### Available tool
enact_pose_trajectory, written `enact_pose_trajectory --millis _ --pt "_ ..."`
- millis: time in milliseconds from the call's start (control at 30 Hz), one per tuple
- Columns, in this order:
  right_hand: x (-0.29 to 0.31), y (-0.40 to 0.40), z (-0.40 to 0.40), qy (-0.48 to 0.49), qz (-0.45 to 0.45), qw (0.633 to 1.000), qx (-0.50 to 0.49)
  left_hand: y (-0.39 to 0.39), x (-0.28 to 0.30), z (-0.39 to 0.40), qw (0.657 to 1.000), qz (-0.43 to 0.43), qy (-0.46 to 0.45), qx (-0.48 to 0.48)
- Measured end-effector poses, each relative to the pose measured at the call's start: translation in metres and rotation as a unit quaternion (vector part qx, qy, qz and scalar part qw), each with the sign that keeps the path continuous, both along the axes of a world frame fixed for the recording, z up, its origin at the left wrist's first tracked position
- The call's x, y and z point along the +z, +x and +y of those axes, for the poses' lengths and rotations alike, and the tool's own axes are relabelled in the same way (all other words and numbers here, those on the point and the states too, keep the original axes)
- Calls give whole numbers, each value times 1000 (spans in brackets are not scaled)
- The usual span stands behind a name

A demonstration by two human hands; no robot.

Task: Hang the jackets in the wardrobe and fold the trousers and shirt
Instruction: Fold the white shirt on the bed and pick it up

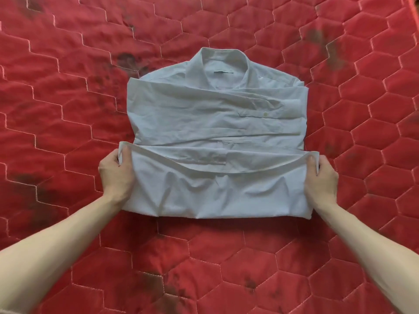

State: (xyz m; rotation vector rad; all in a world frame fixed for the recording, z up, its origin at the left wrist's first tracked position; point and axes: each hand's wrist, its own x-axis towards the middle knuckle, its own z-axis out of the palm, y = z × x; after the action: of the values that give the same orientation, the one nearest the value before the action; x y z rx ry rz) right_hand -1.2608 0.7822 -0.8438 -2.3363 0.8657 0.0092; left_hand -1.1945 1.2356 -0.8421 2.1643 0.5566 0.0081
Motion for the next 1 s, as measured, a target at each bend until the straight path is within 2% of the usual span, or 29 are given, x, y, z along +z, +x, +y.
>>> enact_pose_trajectory --millis 67,167,267,333,367,433,500,600,667,700,733,833,867,1000 --pt "-1 1 -2 -36 -23 999 -12 10 1 0 1000 -18 4 8" --pt "-9 6 -6 -32 18 999 -15 18 -6 4 999 21 43 24" --pt "-16 5 -5 -33 34 999 -9 14 -14 5 987 88 130 18" --pt "-18 1 -1 -99 -7 994 42 8 -16 0 973 44 218 -57" --pt "-19 -1 2 -134 -29 986 90 5 -17 -4 958 5 257 -125" --pt "-20 -1 9 -180 -48 960 208 1 -18 -15 905 -59 312 -283" --pt "-23 6 12 -213 -51 925 309 4 -18 -31 849 -73 328 -408" --pt "-27 20 19 -240 -93 882 396 18 -18 -59 774 -69 364 -514" --pt "-24 31 21 -245 -118 874 402 30 -16 -71 744 -105 375 -543" --pt "-22 38 21 -251 -121 878 389 35 -15 -74 745 -118 369 -543" --pt "-21 44 21 -260 -116 884 371 41 -12 -76 763 -115 345 -534" --pt "-19 65 19 -281 -79 902 319 58 -12 -83 861 -54 268 -428" --pt "-18 71 19 -279 -64 909 303 65 -16 -84 879 -51 275 -387" --pt "-15 79 25 -264 -37 934 238 81 -19 -84 907 -38 341 -244"
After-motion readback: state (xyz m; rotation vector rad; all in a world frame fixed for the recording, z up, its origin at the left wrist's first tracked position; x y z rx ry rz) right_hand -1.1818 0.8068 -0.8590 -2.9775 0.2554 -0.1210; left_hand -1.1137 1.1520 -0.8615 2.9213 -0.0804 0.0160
